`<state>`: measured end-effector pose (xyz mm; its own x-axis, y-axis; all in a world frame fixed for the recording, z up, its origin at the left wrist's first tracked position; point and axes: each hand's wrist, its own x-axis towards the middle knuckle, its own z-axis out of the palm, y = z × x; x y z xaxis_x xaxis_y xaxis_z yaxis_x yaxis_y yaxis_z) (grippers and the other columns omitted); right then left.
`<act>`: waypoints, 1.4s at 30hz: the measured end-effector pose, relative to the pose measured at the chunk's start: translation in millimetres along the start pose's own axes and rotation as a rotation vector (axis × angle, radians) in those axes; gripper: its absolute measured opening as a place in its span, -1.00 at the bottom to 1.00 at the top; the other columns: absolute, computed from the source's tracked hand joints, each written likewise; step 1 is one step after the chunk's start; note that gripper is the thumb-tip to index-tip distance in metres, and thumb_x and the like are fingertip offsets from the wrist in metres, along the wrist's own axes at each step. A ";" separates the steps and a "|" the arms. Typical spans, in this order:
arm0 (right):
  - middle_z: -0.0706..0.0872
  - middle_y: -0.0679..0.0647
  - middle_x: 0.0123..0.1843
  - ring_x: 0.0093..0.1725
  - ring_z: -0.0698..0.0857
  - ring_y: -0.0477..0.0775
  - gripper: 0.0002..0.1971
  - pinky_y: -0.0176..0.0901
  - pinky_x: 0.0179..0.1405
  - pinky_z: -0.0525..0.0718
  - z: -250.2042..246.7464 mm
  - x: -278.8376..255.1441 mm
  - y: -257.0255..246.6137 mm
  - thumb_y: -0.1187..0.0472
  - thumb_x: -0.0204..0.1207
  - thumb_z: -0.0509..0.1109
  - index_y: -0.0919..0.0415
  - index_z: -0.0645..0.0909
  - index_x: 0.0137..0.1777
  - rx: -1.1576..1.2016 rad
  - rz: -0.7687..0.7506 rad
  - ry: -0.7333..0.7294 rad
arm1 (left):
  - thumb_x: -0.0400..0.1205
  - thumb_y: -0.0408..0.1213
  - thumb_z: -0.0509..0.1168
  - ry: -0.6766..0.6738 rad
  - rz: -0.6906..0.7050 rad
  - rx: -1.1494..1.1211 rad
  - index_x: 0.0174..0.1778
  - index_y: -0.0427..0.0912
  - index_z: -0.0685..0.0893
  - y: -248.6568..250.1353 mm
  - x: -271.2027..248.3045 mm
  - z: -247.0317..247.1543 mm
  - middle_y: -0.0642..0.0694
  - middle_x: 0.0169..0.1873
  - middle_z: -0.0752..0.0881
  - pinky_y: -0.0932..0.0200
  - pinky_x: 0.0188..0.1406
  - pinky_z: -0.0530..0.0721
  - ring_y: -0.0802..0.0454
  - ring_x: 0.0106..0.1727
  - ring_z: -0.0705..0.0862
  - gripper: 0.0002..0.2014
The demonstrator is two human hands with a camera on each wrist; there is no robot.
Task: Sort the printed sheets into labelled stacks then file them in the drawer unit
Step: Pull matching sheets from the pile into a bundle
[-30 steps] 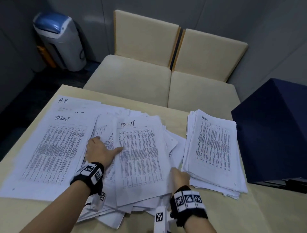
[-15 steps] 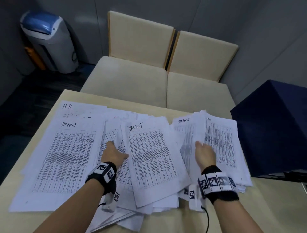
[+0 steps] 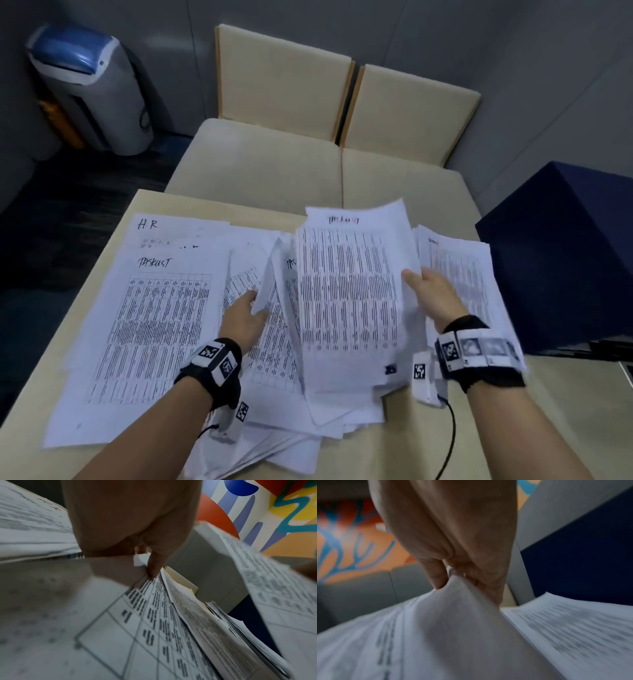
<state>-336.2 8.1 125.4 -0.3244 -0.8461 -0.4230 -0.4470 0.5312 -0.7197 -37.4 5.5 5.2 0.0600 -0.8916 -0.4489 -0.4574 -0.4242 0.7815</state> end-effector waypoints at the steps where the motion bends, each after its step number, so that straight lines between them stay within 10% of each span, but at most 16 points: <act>1: 0.53 0.09 0.49 0.56 0.49 0.24 -0.51 0.17 0.56 0.41 10.5 5.2 13.1 0.04 0.82 0.16 0.33 0.40 0.62 -0.033 0.024 -0.021 | 0.72 -0.26 0.31 -0.005 -0.015 -0.005 0.47 -0.23 0.51 -1.3 -1.1 0.0 -0.09 0.22 0.67 -0.11 0.06 0.77 -0.15 0.00 0.73 -0.61; 5: 0.48 0.15 0.64 0.56 0.52 0.24 -0.35 0.13 0.55 0.49 45.1 25.0 63.9 -0.13 0.72 0.27 0.22 0.29 0.69 -0.126 0.068 -0.083 | 0.75 -0.20 0.25 -0.025 -0.106 -0.006 0.55 -0.26 0.45 -1.1 -8.0 4.1 -0.20 0.36 0.65 -0.02 0.25 0.68 -0.20 0.22 0.70 -0.55; 9: 0.46 0.20 0.63 0.59 0.48 0.25 -0.25 0.03 0.51 0.45 56.6 32.2 93.9 -0.09 0.64 0.44 0.28 0.27 0.67 -0.195 0.158 -0.151 | 0.74 -0.27 0.30 -0.063 -0.135 -0.068 0.22 -0.24 0.54 -1.1 -11.7 13.2 0.05 -0.04 0.64 0.24 -0.16 0.68 0.13 -0.21 0.61 -0.81; 14: 0.70 0.13 0.09 0.03 0.60 0.12 -0.88 -0.14 -0.04 0.46 60.0 16.5 121.3 0.17 0.68 0.38 0.16 0.52 0.09 -0.399 0.087 -0.034 | 0.74 -0.27 0.27 0.092 -0.159 -0.158 0.22 -0.20 0.61 -5.5 -11.5 28.4 -0.19 -0.13 0.71 -0.06 -0.15 0.74 -0.10 -0.25 0.65 -0.83; 19: 0.71 0.05 -0.26 -0.22 0.67 0.07 -0.71 -0.18 -0.17 0.56 77.3 0.3 139.5 0.15 0.74 0.33 0.18 0.59 -0.24 -0.183 0.136 -0.268 | 0.61 0.13 0.39 0.034 -0.170 -0.240 -0.02 -0.17 0.64 -2.8 -14.8 29.9 -0.07 -0.30 0.64 -0.05 -0.29 0.71 -0.01 -0.36 0.60 -0.62; 24: 0.70 0.17 0.29 0.34 0.64 0.23 -0.43 0.03 0.39 0.52 72.2 10.9 117.0 -0.26 0.73 0.14 0.21 0.64 0.36 -0.119 0.155 -0.010 | 0.59 -0.32 0.48 -0.114 -0.089 -0.125 0.45 -0.21 0.50 17.6 -24.4 41.3 -0.11 0.04 0.68 -0.07 0.04 0.80 -0.08 -0.02 0.74 -0.48; 28: 0.64 0.51 0.39 0.37 0.65 0.46 -0.01 0.28 0.48 0.55 70.2 18.6 119.1 -0.48 0.49 0.28 0.52 0.52 0.45 0.147 0.269 0.045 | 0.55 -0.36 0.50 -0.214 -0.076 -0.245 0.49 -0.20 0.41 19.9 -34.2 36.6 -0.07 0.12 0.65 0.00 0.13 0.72 -0.02 0.06 0.70 -0.39; 32: 0.59 0.16 0.49 0.47 0.56 0.23 -0.27 0.20 0.59 0.45 74.7 11.7 119.1 -0.16 0.46 0.59 0.27 0.52 0.49 0.363 0.286 -0.135 | 0.45 -0.24 0.62 -0.224 -0.058 -0.150 0.63 -0.14 0.26 17.2 -36.6 26.5 -0.04 0.39 0.55 0.01 0.30 0.53 -0.05 0.30 0.58 -0.11; 36: 0.75 0.11 0.34 0.27 0.71 0.16 -0.41 0.18 0.49 0.56 84.5 12.6 116.6 0.15 0.41 0.66 0.21 0.57 0.42 0.451 0.223 -0.201 | 0.55 -0.29 0.52 -0.074 0.007 0.064 0.59 -0.16 0.30 12.4 -37.9 36.9 -0.19 0.34 0.62 -0.01 0.06 0.81 -0.05 0.00 0.73 -0.27; 42: 0.86 0.20 0.19 0.21 0.81 0.28 -0.60 0.30 0.37 0.68 77.2 17.4 105.9 0.26 0.56 0.55 0.33 0.67 0.38 0.483 0.221 -0.213 | 0.57 -0.25 0.50 -0.154 0.108 -0.290 0.61 -0.06 0.37 5.9 -41.6 9.8 0.01 0.30 0.62 -0.04 0.17 0.73 0.02 0.04 0.69 -0.30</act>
<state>-324.8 46.3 -0.7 -0.1692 -0.7343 -0.6574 0.0599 0.6581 -0.7505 -51.3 41.6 24.3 -0.1199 -0.9087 -0.3998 -0.1816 -0.3759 0.9087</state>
